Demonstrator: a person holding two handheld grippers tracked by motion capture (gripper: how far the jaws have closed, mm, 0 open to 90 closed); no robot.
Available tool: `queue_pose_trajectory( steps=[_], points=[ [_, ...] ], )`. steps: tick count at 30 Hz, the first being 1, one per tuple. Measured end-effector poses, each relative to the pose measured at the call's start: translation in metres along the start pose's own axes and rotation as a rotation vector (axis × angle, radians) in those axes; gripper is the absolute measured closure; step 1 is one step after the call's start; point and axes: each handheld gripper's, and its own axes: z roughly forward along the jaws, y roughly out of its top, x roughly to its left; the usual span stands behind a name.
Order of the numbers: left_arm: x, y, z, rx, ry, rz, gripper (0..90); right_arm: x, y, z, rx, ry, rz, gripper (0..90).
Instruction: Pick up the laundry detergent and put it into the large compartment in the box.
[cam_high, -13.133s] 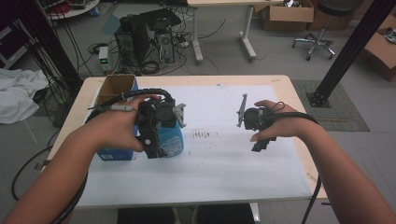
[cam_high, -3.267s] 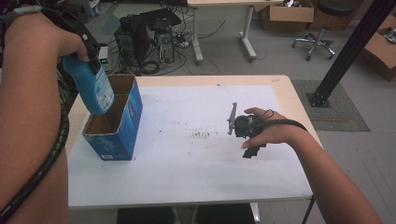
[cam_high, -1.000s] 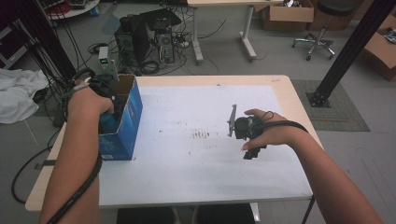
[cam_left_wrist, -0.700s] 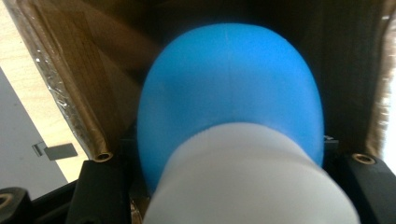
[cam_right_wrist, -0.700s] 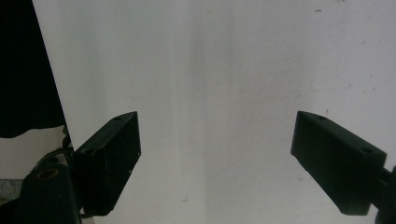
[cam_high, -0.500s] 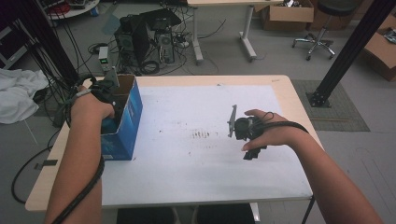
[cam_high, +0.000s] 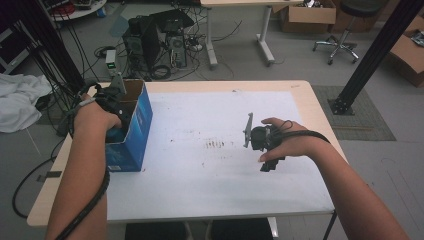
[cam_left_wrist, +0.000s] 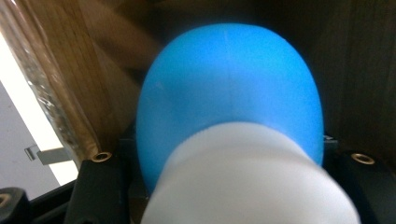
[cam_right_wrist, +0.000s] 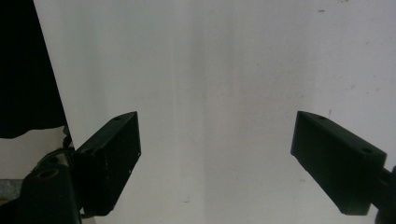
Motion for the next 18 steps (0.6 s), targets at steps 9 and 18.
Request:
queue_pose_trajectory(
  steps=[9, 18],
  points=[
    [-0.0033, 0.0004, 0.0004, 0.011, 0.015, 0.003, 38.0, 0.0012, -0.0011, 0.0000, 0.004, -0.002, 0.002, 15.9],
    [-0.0024, 0.0001, 0.0002, 0.003, 0.009, -0.006, 38.1, 0.0020, -0.0009, 0.0010, 0.004, 0.001, 0.002, 15.9]
  ],
)
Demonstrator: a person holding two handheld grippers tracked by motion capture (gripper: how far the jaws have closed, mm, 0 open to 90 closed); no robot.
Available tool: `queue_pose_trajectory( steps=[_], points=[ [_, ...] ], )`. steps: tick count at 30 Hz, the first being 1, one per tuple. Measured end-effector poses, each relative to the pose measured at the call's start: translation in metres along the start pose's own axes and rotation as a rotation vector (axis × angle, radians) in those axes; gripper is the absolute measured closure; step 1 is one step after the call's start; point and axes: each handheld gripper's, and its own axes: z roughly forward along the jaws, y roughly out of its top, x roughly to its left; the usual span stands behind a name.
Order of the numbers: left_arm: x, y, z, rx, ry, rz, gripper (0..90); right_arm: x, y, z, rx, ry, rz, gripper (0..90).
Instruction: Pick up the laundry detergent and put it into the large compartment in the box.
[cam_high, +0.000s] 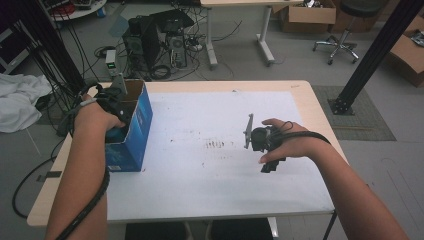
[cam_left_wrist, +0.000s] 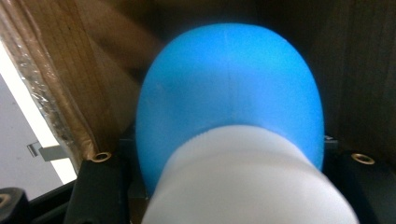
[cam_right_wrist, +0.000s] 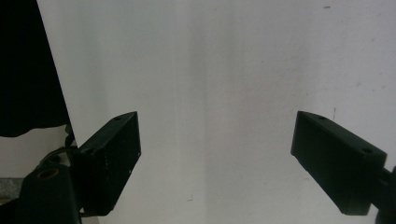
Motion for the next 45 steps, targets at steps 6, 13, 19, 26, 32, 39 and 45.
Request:
queue_pose_trajectory(
  steps=[6, 13, 19, 26, 32, 39, 45],
  points=[
    [0.002, -0.002, 0.000, -0.008, -0.012, -0.010, 37.4, 0.000, 0.000, -0.001, -0.002, -0.001, 0.004, 15.9],
    [-0.001, -0.001, -0.004, -0.012, -0.007, -0.003, 32.8, 0.000, 0.000, 0.000, 0.000, 0.001, 0.002, 15.9],
    [-0.001, 0.000, -0.010, -0.019, -0.001, 0.005, 32.5, 0.000, 0.001, 0.000, -0.004, 0.001, 0.000, 15.9],
    [-0.001, 0.000, -0.011, -0.020, -0.003, 0.002, 31.1, 0.000, 0.001, 0.000, -0.005, 0.001, 0.000, 15.9],
    [-0.003, -0.002, -0.017, -0.023, -0.001, 0.003, 30.0, 0.000, 0.000, -0.001, -0.003, -0.002, -0.001, 15.9],
    [-0.001, -0.006, -0.028, -0.033, 0.002, -0.003, 26.2, 0.001, -0.001, -0.001, -0.008, -0.003, -0.003, 15.9],
    [-0.002, -0.007, -0.035, -0.042, 0.009, 0.002, 25.9, 0.000, 0.000, -0.001, -0.011, -0.004, -0.003, 16.0]
  ],
)
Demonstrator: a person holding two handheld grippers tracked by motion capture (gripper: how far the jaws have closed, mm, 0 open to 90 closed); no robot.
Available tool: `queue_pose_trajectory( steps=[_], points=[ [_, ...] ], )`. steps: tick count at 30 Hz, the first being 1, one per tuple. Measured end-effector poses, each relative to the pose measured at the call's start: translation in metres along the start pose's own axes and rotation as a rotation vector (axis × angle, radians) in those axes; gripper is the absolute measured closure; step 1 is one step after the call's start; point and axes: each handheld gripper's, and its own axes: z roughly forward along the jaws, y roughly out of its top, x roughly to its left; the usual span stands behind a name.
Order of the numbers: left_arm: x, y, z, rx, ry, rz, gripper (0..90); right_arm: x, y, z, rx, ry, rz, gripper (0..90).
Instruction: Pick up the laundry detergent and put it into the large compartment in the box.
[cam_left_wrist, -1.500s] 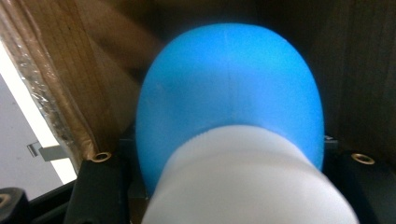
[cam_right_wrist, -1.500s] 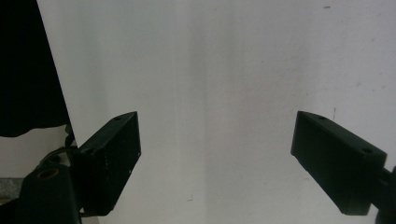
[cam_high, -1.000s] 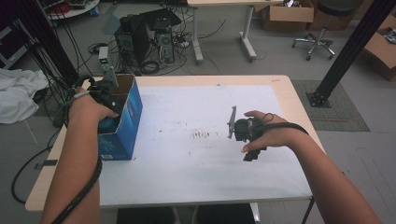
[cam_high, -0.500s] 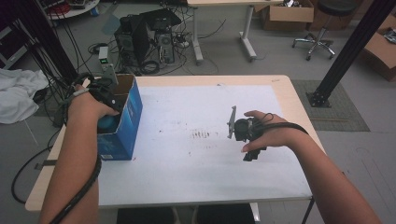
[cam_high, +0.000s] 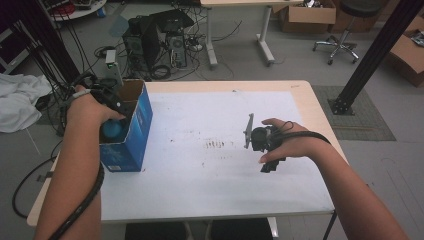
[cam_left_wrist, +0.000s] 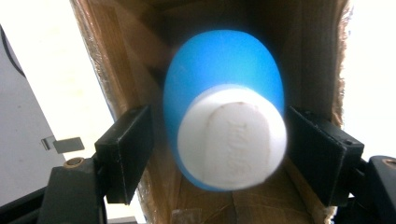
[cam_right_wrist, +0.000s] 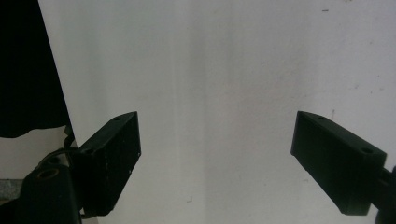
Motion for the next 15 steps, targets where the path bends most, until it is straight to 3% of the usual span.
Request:
queue_pose_trajectory(
  steps=[15],
  points=[
    [-0.009, -0.004, -0.021, -0.015, 0.014, 0.032, 20.2, 0.000, -0.001, -0.001, -0.006, 0.000, -0.004, 15.9]
  ],
)
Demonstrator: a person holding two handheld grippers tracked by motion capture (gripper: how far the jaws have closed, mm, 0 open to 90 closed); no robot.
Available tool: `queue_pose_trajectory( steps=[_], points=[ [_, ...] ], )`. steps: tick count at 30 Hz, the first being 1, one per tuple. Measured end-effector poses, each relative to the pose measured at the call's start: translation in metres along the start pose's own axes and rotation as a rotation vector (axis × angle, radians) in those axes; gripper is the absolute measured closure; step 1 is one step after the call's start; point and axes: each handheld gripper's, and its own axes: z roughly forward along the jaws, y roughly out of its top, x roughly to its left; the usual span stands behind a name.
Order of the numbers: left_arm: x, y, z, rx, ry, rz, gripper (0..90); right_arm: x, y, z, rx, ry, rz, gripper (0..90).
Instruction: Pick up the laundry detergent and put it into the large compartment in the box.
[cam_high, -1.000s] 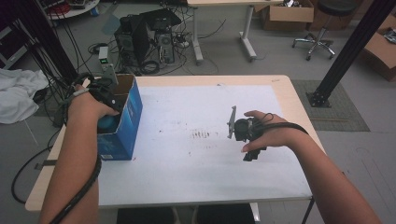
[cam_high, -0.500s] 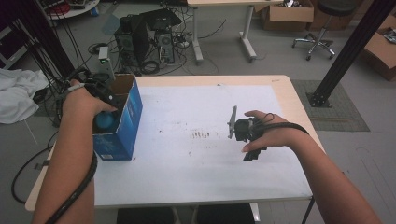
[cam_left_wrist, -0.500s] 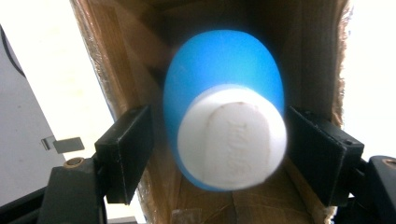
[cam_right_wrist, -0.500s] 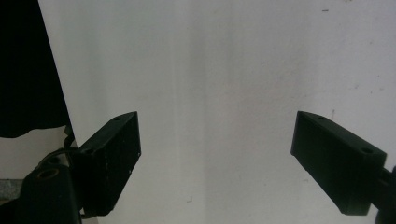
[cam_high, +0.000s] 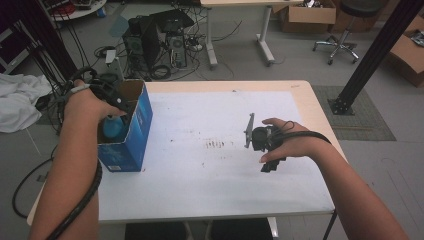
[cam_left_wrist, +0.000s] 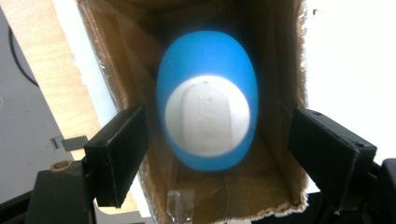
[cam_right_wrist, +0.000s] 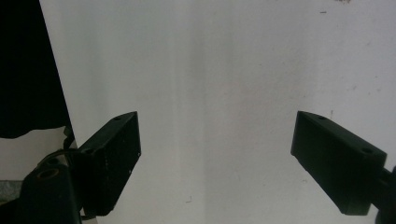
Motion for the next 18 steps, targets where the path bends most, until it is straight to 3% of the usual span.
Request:
queue_pose_trajectory(
  steps=[3, 18],
  points=[
    [-0.001, -0.001, -0.005, -0.005, -0.011, 0.004, 19.7, 0.000, 0.000, 0.000, 0.000, 0.000, 0.001, 15.9],
    [-0.008, -0.003, -0.021, -0.002, 0.015, 0.037, 14.9, -0.002, -0.001, -0.002, -0.010, -0.001, 0.004, 15.9]
  ],
)
